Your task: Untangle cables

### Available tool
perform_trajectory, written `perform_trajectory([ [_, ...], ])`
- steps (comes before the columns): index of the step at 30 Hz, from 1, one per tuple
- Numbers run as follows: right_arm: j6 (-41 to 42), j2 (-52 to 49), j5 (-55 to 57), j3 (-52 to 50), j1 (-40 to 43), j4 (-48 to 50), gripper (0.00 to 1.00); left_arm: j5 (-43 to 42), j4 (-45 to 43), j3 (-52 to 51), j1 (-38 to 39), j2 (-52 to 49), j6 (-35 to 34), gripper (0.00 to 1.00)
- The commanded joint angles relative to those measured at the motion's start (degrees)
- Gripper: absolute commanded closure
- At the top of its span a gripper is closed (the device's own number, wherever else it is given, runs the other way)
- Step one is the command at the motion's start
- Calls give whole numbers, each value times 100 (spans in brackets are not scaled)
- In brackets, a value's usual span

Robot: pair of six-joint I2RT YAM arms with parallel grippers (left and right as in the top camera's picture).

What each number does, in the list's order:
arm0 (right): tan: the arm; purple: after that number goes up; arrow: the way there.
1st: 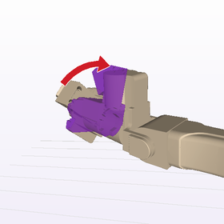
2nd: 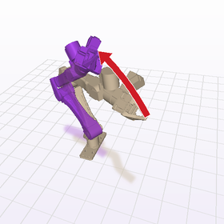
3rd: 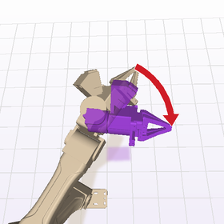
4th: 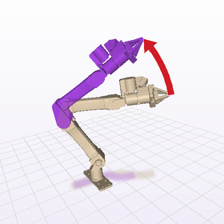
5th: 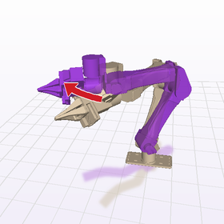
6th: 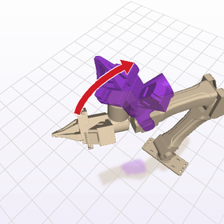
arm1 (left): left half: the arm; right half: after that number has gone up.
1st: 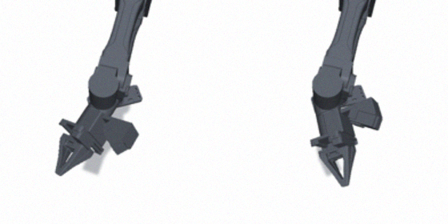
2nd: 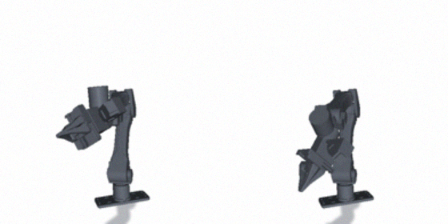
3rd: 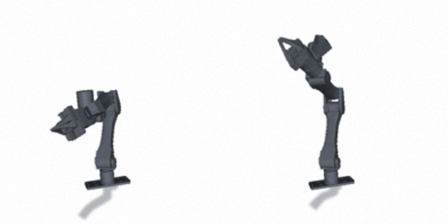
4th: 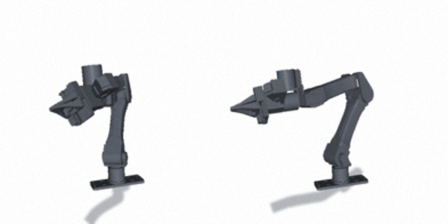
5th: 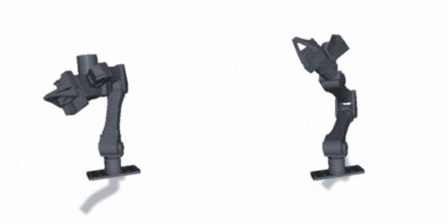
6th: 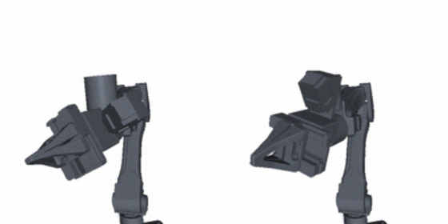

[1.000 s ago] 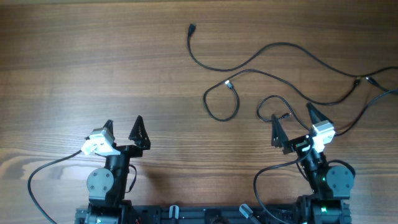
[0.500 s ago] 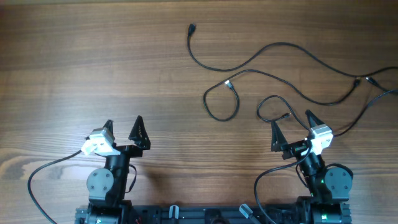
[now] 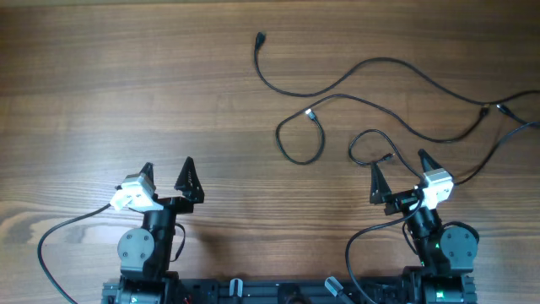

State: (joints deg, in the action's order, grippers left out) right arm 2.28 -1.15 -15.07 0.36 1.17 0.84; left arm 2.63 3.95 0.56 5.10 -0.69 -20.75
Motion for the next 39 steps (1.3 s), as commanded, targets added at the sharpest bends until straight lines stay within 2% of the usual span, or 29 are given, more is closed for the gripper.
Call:
perform_trajectory([
  [1,0,98,157,-7,-68,9,0,-44,15,-24,-39,48,-31,0],
  [6,997,98,1005,-7,-160,-72,0,-44,15,-24,-39,48,-31,0],
  [39,986,94,997,-7,-175,-68,0,-44,15,-24,-39,48,-31,0],
])
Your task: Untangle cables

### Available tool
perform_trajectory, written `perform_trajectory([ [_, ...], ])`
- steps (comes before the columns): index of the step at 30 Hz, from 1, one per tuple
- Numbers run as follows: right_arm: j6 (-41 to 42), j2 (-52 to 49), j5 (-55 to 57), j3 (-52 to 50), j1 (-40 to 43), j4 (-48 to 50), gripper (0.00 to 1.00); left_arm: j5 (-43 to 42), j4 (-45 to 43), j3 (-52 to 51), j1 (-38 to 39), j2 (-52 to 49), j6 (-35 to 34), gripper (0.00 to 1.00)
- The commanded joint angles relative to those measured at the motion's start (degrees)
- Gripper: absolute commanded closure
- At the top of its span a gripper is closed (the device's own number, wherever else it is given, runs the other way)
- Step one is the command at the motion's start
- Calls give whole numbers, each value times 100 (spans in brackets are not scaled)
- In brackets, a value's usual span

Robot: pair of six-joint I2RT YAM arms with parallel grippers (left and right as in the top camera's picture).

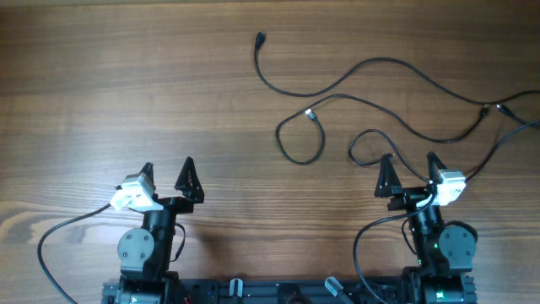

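Several thin black cables (381,61) lie crossed over one another on the right half of the wooden table. One ends in a black plug (260,38) at the top centre. Another ends in a white connector (310,114) above a loop (297,156). A third curls into a small loop (361,140) just beyond my right gripper (409,162), which is open with its left finger beside that cable's end. My left gripper (167,173) is open at the lower left, far from the cables and holding nothing.
Bare wooden tabletop (126,76) fills the left half and the far left corner. The cables run off the right edge near a small connector (499,107). Both arm bases and their own grey leads sit at the near edge.
My right gripper has shifted a little to the right and turned, so its fingertips are now level and next to the small cable loop. The left arm and the cables have not moved.
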State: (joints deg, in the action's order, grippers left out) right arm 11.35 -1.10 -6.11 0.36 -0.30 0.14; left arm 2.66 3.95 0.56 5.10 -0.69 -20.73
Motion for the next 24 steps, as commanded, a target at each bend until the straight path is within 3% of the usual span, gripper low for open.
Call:
perform_trajectory([
  [1,79,90,101,-7,-28,2,0,-44,15,-24,-39,48,-33,0],
  [5,79,90,101,-7,-28,2,0,-28,17,-24,-35,48,229,0],
  [11,81,90,101,-7,-28,2,0,-352,46,-24,-35,48,1408,0],
  [24,79,90,101,-7,-28,2,0,-350,44,-22,-35,48,1434,0],
])
